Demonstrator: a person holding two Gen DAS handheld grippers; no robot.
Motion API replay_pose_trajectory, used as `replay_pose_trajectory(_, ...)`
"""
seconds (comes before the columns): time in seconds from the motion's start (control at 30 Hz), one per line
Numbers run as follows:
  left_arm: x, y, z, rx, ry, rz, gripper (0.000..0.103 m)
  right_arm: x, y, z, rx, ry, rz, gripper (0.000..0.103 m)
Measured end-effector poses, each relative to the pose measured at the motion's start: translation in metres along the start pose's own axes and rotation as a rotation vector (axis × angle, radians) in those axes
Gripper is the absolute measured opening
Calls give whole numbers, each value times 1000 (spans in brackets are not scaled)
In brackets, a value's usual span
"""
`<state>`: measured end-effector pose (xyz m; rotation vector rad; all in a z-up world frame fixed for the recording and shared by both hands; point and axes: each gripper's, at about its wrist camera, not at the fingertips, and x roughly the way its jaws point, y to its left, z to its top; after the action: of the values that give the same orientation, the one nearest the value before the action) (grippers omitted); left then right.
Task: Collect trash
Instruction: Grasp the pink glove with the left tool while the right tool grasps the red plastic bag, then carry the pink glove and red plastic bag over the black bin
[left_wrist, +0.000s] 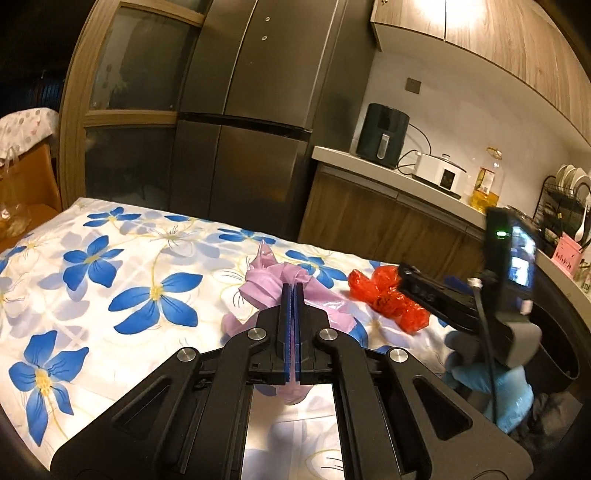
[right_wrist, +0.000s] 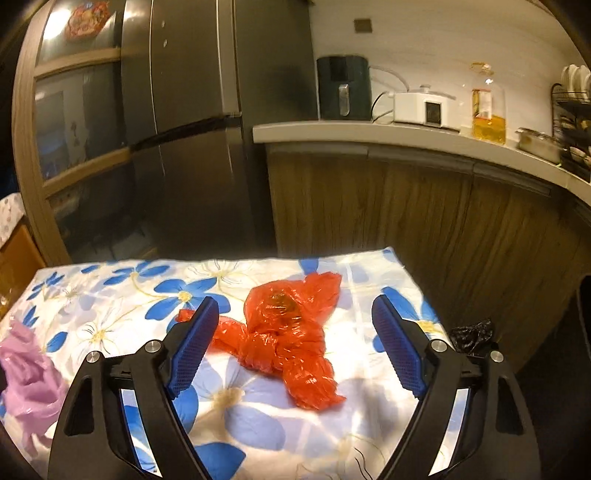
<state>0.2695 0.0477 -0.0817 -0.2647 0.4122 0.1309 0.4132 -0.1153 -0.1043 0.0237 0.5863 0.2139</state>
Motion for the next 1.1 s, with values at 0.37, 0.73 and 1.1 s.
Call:
replay_pose_trajectory(0.37,-1,4,-2,-5,15,-1,0,8,2,-8,-25,83,24,38)
replay_pose_trajectory(0.73,-30,-1,0,29,-9,22,0,-125,-4,-14,6,-136,106,36)
replay_pose_trajectory(1.1,-80,-22,1,77,-20,26,0,-222,-16,-45,17,-206,109,36)
